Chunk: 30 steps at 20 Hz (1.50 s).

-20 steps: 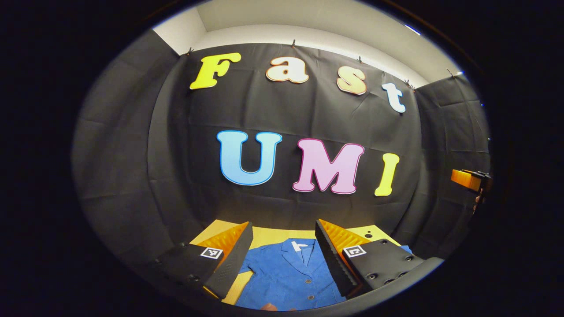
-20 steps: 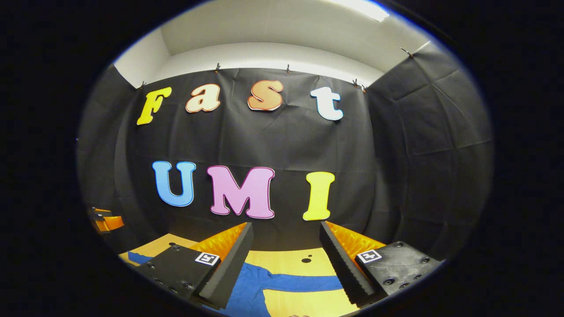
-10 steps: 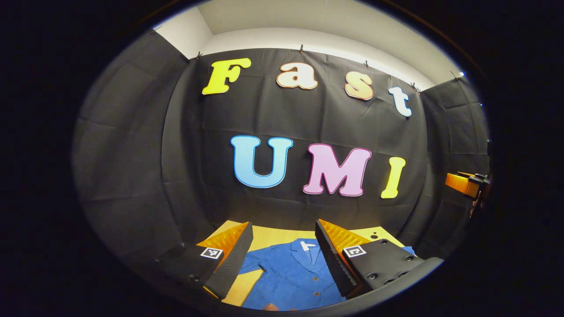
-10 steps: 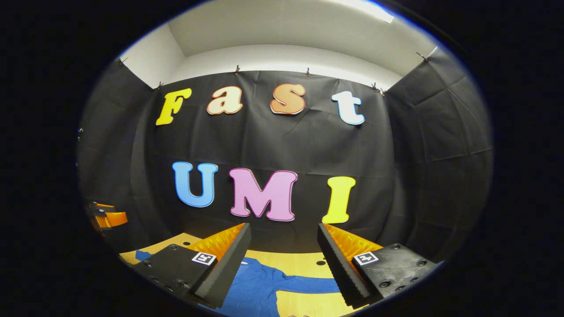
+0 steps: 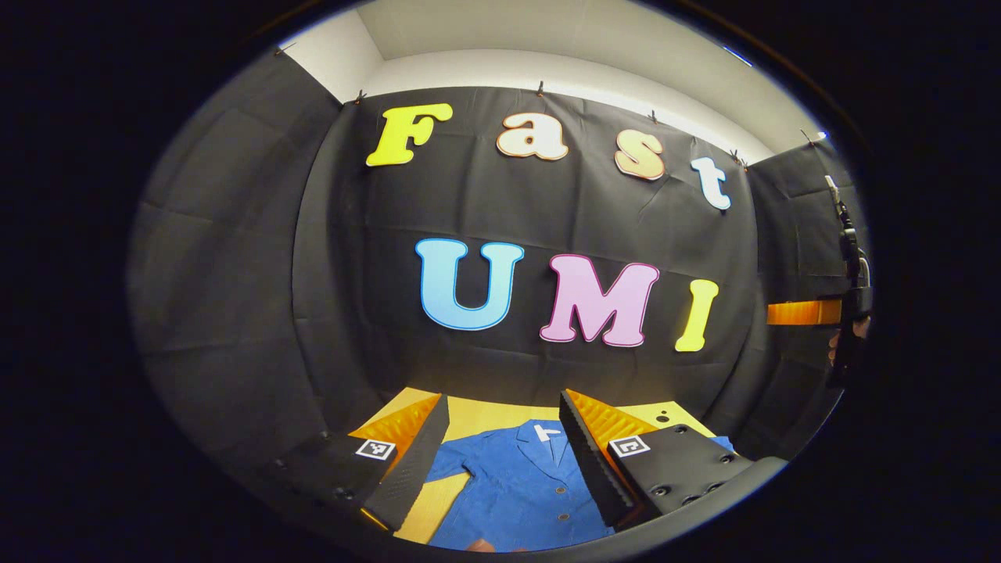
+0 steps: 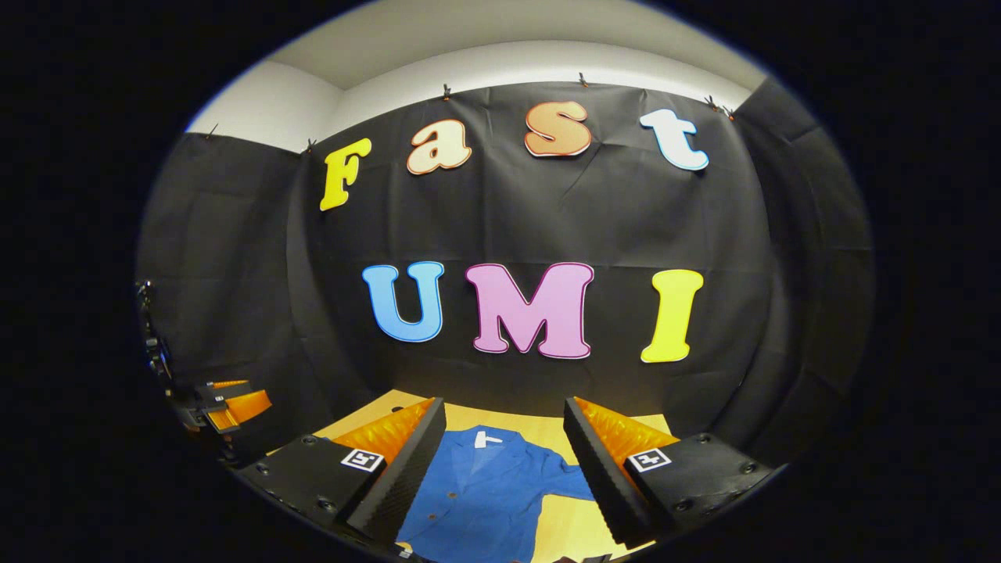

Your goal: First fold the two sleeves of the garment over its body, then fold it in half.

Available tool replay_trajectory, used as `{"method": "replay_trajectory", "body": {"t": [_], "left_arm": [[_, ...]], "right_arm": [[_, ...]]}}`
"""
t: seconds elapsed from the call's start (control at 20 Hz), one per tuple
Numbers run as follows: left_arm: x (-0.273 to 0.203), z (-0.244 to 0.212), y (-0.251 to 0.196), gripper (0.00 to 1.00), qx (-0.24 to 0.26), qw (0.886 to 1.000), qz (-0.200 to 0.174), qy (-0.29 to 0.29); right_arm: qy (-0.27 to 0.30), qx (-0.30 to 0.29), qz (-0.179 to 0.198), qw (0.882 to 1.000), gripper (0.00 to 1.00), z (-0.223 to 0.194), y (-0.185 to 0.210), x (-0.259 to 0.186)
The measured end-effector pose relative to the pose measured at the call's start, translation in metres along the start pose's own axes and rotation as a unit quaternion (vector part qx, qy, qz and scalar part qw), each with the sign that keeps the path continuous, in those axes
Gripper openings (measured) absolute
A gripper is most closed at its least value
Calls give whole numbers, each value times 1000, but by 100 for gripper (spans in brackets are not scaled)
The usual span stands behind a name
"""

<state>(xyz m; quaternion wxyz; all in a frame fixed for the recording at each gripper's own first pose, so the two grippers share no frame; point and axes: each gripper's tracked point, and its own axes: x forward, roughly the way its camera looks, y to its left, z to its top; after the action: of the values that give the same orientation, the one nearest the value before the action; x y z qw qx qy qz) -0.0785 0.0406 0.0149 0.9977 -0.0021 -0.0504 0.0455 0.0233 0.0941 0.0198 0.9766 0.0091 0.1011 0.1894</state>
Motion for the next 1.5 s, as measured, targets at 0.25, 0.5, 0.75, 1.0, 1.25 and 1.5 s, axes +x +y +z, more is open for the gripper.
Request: {"method": "replay_trajectory", "body": {"t": [0.25,0.5,0.75,1.0,1.25,1.5], "left_arm": [[1,-17,6,82,-11,1000,17,16],[10,-14,21,82,-11,997,69,17],[51,-25,-1,82,-22,993,102,55],[95,-32,-41,82,1,991,110,81],[125,-47,-82,82,-5,991,76,114],[128,-50,-63,82,18,987,100,123]], "right_arm": [[64,61,-123,989,96,-40,-128,35],[127,65,-223,964,96,-82,-252,51],[300,102,-272,909,97,-179,-356,71],[484,112,-264,827,98,-301,-393,80],[580,197,-257,747,93,-389,-424,84],[618,250,-276,692,91,-432,-431,64]]}}
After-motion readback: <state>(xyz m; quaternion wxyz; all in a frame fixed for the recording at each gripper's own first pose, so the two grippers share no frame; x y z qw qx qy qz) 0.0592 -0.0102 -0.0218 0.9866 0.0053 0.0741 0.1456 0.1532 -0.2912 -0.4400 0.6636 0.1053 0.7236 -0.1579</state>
